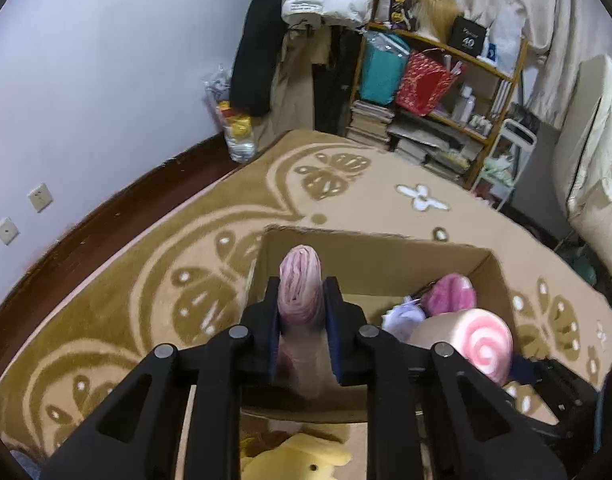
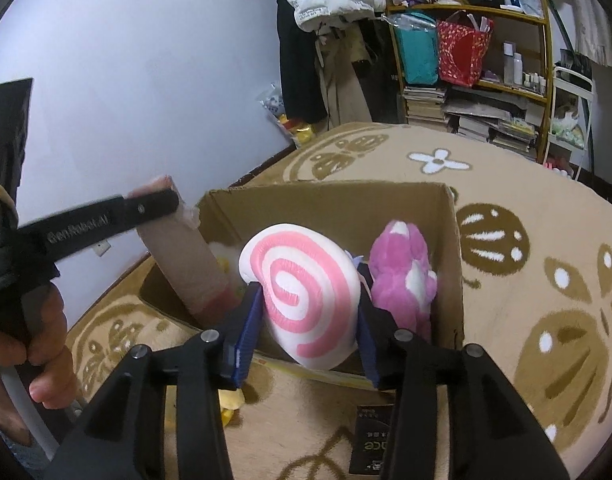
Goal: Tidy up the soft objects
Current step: 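Carry the bottle plush and swirl cushion into the box and open both tools, then grasp the yellow dog plush with the left tool while the right tool grasps the black Face box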
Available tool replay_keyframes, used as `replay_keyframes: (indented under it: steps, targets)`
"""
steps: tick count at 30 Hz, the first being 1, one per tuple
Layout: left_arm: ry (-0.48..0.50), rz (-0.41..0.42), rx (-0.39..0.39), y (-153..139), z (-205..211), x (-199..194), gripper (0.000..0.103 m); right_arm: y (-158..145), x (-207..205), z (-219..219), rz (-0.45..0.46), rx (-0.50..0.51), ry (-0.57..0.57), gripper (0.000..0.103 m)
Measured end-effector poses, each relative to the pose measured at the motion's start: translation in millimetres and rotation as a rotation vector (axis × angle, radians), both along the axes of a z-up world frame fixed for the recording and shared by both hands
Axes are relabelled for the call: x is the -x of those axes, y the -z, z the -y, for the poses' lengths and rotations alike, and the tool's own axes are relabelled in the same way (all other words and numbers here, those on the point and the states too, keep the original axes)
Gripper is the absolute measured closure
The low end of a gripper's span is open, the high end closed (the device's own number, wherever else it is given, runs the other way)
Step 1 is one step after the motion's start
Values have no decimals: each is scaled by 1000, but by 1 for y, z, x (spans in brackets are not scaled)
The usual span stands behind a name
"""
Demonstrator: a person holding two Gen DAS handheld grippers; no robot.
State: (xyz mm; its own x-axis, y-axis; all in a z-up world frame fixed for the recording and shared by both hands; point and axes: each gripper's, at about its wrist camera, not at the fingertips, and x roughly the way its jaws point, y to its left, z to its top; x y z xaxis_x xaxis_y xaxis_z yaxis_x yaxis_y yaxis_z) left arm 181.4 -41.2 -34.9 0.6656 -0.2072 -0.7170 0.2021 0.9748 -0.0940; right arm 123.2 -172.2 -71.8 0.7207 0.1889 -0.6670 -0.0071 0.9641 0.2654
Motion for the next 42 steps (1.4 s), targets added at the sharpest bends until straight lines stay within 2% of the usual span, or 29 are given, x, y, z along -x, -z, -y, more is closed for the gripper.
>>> replay_keyframes:
  steps: [3,6,7,9,10,12,14,15,17,20,22,28,34,42]
  targets:
    - [-13,12,-41,0,-1,2,81,1,1,0,-7,3,5,51]
    - [-28,15,-70,-2,-3,5,78,-3,4,0,12,0,13,40]
    - [-34,18,-76,-3,-4,7,74,-6,6,0,24,1,24,35]
    - [-43,32,-87,-6,-5,9,58,-8,7,2,31,-4,31,29]
    - [-46,43,-91,-8,-7,11,45,-9,8,4,31,-7,38,27]
    - [-46,67,-103,-15,-11,16,43,-10,9,8,28,-22,53,21]
    - [-45,68,-104,-19,-16,18,42,-10,10,14,24,-55,66,8]
    - [-49,67,-100,-21,-19,19,41,-11,11,16,26,-69,75,6]
    - [-56,68,-91,-24,-24,23,25,-14,14,21,34,-81,96,0]
    - [-73,76,-114,-30,-33,32,9,-18,17,27,38,-102,116,0]
    - [-85,75,-120,-34,-37,36,5,-19,20,30,37,-110,131,0]
    - [-97,101,-107,-43,-48,50,1,-21,26,33,26,-102,154,0]
    - [-58,110,-176,-39,-44,61,1,-23,34,30,26,-90,152,0]
    - [-11,46,-206,-26,-37,68,1,-25,46,25,21,-69,147,0]
